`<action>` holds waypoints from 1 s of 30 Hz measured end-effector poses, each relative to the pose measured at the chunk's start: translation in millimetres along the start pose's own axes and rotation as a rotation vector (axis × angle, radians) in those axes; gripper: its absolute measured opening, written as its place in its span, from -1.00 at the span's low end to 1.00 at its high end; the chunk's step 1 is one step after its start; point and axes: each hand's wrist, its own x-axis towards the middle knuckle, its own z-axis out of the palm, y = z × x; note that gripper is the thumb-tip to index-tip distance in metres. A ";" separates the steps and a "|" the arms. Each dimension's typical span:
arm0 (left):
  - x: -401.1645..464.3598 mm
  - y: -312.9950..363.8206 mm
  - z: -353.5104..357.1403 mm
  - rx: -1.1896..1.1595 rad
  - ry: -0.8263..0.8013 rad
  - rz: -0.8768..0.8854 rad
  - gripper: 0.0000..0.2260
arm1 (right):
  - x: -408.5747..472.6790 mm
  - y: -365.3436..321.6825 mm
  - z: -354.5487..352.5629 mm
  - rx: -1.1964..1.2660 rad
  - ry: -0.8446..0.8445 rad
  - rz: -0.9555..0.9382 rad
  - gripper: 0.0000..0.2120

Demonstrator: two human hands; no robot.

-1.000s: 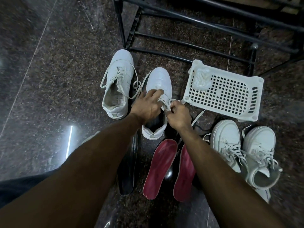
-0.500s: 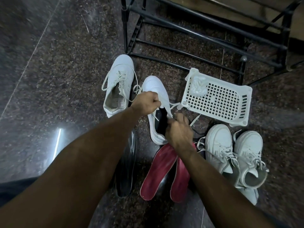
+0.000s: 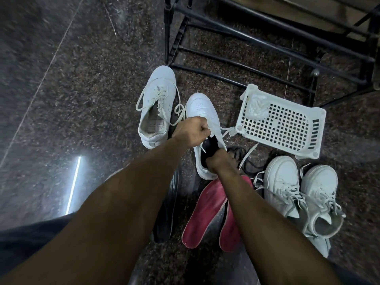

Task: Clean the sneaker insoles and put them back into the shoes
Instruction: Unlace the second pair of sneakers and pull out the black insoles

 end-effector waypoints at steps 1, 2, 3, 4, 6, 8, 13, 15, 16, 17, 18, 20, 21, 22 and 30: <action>-0.4 0.5 -0.4 -0.009 -0.006 -0.005 -0.89 | -2.6 -0.9 -0.2 -0.032 0.041 0.008 -0.48; -1.0 0.9 -0.6 -0.020 -0.009 -0.010 -0.87 | -5.9 0.3 1.0 -0.081 0.090 -0.002 -0.51; -1.2 1.2 -0.3 -0.032 -0.010 -0.019 -0.85 | -8.5 2.4 4.5 -0.117 0.132 -0.026 -0.54; -1.2 1.3 0.2 -0.046 -0.007 -0.030 -0.84 | -11.4 4.6 7.4 -0.133 0.158 -0.055 -0.57; -1.6 0.7 1.7 -0.077 0.002 -0.047 -0.84 | -12.0 7.5 11.3 -0.115 0.146 -0.077 -0.59; -2.0 0.2 2.7 -0.090 0.004 -0.046 -0.89 | -9.1 3.8 8.5 -0.035 0.095 -0.030 -0.57; -1.1 0.8 2.1 -0.067 -0.013 -0.034 -0.93 | 0.2 -10.7 0.0 0.061 0.102 0.086 -0.56; -0.6 0.7 4.2 -0.062 -0.024 -0.026 -0.93 | 1.9 -10.7 2.7 0.052 0.135 0.107 -0.59; -0.5 0.2 5.3 -0.067 -0.022 -0.025 -0.93 | 2.0 -10.5 3.8 0.064 0.149 0.115 -0.60; -0.5 0.0 5.7 -0.071 -0.016 -0.025 -0.94 | 2.8 -10.6 4.0 0.082 0.157 0.119 -0.61; -0.6 -0.1 6.1 -0.076 -0.009 -0.026 -0.93 | 3.8 -10.2 3.2 0.108 0.155 0.122 -0.62; -0.7 0.0 7.5 -0.089 0.001 -0.028 -0.94 | 4.8 -6.6 0.6 0.155 0.139 0.117 -0.60; -0.8 0.6 7.7 -0.090 0.006 -0.027 -0.94 | 4.8 -4.6 -0.5 0.153 0.133 0.094 -0.59; -1.2 1.4 7.7 -0.094 0.011 -0.027 -0.93 | 4.4 -1.8 -1.3 0.123 0.127 0.058 -0.58; -8.8 -2.3 14.5 -0.113 0.002 0.059 -0.89 | 9.0 15.0 -2.2 0.223 0.100 -0.046 -0.64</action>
